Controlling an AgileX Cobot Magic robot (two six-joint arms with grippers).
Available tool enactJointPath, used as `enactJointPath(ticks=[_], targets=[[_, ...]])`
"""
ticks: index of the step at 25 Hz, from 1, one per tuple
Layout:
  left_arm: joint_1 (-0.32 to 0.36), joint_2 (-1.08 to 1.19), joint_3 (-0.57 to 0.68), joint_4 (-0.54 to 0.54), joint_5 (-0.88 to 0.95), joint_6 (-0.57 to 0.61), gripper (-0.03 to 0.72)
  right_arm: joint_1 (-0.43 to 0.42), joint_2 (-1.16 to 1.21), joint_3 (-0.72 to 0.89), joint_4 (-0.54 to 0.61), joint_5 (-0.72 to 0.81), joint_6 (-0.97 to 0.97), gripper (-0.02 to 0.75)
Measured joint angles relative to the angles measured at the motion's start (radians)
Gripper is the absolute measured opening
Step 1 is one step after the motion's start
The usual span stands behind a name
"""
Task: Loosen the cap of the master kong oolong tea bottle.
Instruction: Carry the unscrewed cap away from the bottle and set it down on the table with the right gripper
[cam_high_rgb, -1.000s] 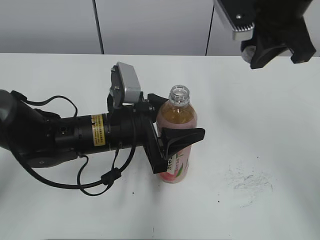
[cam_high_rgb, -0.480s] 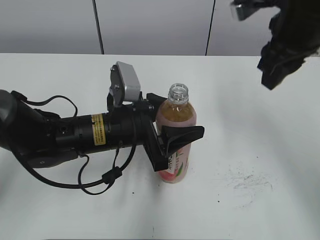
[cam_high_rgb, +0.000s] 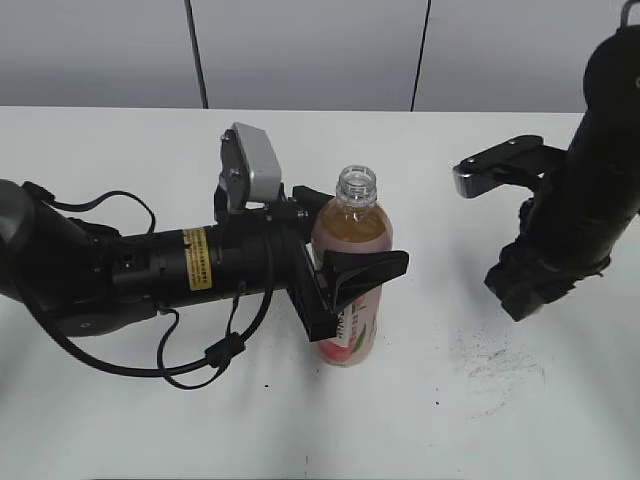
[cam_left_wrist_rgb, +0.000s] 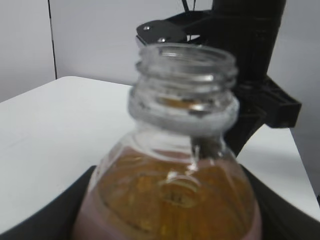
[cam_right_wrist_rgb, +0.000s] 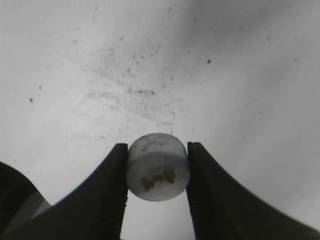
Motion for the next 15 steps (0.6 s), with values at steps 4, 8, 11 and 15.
enactJointPath(ticks=[4, 8, 11, 15], targets=[[0.0, 0.0, 0.0, 0.0, 0.0, 0.0, 0.445, 0.0, 0.007, 0.018, 0.075, -0.115, 0.0, 0.272], [0.0, 0.0, 0.0, -0.001, 0.001, 0.0, 0.445, 0.0, 0.069, 0.018, 0.079, -0.121, -0.001, 0.272], [0.0, 0.0, 0.0, -0.002, 0.001, 0.0, 0.445, 0.0, 0.123, 0.02, 0.079, -0.122, 0.0, 0.272], [0.0, 0.0, 0.0, -0.004, 0.001, 0.0, 0.445, 0.0, 0.186, 0.02, 0.079, -0.134, 0.0, 0.274]])
